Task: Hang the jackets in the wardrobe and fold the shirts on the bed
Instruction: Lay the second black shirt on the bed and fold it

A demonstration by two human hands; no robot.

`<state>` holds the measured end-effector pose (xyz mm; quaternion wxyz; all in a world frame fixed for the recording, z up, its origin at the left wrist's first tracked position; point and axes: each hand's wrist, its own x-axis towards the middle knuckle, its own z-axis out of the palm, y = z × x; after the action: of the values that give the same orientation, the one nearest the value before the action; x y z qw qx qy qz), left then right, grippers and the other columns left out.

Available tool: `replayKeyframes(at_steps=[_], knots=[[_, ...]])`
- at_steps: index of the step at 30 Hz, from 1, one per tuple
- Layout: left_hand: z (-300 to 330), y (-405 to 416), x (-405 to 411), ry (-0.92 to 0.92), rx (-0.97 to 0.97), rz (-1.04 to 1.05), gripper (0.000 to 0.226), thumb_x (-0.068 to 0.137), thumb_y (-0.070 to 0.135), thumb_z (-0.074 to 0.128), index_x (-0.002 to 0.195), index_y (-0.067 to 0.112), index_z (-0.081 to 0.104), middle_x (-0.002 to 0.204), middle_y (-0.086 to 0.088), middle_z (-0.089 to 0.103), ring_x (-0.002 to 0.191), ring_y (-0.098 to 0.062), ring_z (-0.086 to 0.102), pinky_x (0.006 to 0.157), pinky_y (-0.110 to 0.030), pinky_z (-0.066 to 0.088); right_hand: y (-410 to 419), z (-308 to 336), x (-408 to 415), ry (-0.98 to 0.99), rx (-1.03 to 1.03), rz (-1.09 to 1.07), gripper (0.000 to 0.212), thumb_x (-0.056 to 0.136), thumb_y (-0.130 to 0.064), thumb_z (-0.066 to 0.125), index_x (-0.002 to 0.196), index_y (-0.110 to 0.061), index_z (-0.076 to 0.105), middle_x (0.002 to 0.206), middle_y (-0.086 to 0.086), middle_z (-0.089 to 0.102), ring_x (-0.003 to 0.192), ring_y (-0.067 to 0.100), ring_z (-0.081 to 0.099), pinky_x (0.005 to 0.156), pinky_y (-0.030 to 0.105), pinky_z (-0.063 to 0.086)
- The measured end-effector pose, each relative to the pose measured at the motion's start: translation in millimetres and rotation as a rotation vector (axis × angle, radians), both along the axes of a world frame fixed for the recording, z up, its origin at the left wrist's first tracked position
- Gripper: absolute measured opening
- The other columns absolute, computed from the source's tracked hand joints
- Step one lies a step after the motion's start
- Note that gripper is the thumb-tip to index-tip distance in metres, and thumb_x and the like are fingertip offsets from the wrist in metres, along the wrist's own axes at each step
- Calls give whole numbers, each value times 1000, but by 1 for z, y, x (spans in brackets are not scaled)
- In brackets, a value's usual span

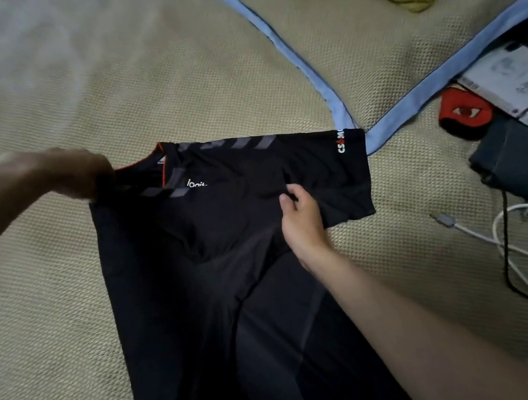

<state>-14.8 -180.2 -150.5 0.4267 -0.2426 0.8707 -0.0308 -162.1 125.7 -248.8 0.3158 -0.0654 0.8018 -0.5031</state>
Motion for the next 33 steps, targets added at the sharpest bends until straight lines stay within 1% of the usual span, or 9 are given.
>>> replayKeyframes(at_steps=[2, 4, 7, 10, 13, 18, 23, 28, 33], knots=[[6, -13, -4, 245, 158, 140, 11, 82, 14, 79, 93, 15, 76, 80, 2, 72, 83, -22, 67, 78, -36, 52, 1, 11, -8, 97, -33, -60, 31, 107, -19, 48, 134, -11, 59, 134, 5, 64, 125, 20, 57, 110, 32, 43], [18, -17, -14, 398, 263, 224, 6, 81, 16, 82, 81, 19, 77, 69, 4, 71, 76, -22, 67, 72, -36, 51, 5, 24, -25, 223, -61, -85, 29, 106, -16, 49, 132, -7, 61, 127, 4, 66, 119, 18, 59, 104, 26, 43], [30, -6, -35, 573, 363, 351, 6, 82, 25, 80, 83, 22, 75, 79, 1, 72, 81, -18, 65, 73, -32, 49, 19, 41, -66, 373, -44, -87, 29, 106, -16, 49, 130, -6, 62, 118, -4, 63, 110, 9, 57, 95, 18, 42], [20, 7, -59, 737, 364, 409, 6, 87, 21, 76, 88, 16, 72, 82, -3, 67, 74, -11, 57, 63, -17, 45, 38, 39, -113, 425, 42, -100, 27, 107, -18, 46, 126, -7, 62, 116, 2, 67, 107, 17, 62, 89, 28, 48], [-10, 19, -77, 844, 254, 408, 15, 89, 14, 74, 101, 7, 71, 94, -12, 68, 83, -25, 62, 71, -22, 45, 55, 19, -143, 378, 212, -35, 23, 108, -21, 45, 121, -9, 60, 106, 0, 63, 100, 20, 61, 80, 29, 43], [-54, 35, -82, 803, 125, 484, 33, 90, 15, 72, 121, 9, 63, 123, -20, 65, 114, -39, 60, 98, -46, 49, 76, -2, -149, 224, 150, 77, 36, 99, -38, 61, 129, -20, 54, 127, -8, 64, 116, 12, 61, 95, 32, 49], [-60, 32, -69, 840, -2, 545, 28, 90, 13, 66, 118, 16, 63, 119, -16, 69, 112, -38, 62, 96, -51, 50, 84, -12, -139, 306, 133, 127, 40, 102, -18, 57, 141, -16, 51, 140, 1, 60, 130, 17, 56, 110, 35, 46], [-59, 31, -63, 800, -143, 559, 32, 91, 17, 65, 123, 20, 61, 127, -14, 64, 123, -37, 54, 99, -55, 46, 73, -5, -131, 380, 194, 120, 36, 102, -18, 58, 138, -14, 54, 134, 4, 65, 124, 20, 60, 95, 23, 42], [-41, 79, -48, 882, -230, 345, 55, 86, 22, 65, 136, 13, 44, 137, -23, 43, 128, -42, 44, 107, -56, 32, 82, 1, -138, 475, 344, 111, 41, 99, -36, 62, 132, -15, 49, 129, 8, 65, 116, 29, 63, 88, 35, 45]])
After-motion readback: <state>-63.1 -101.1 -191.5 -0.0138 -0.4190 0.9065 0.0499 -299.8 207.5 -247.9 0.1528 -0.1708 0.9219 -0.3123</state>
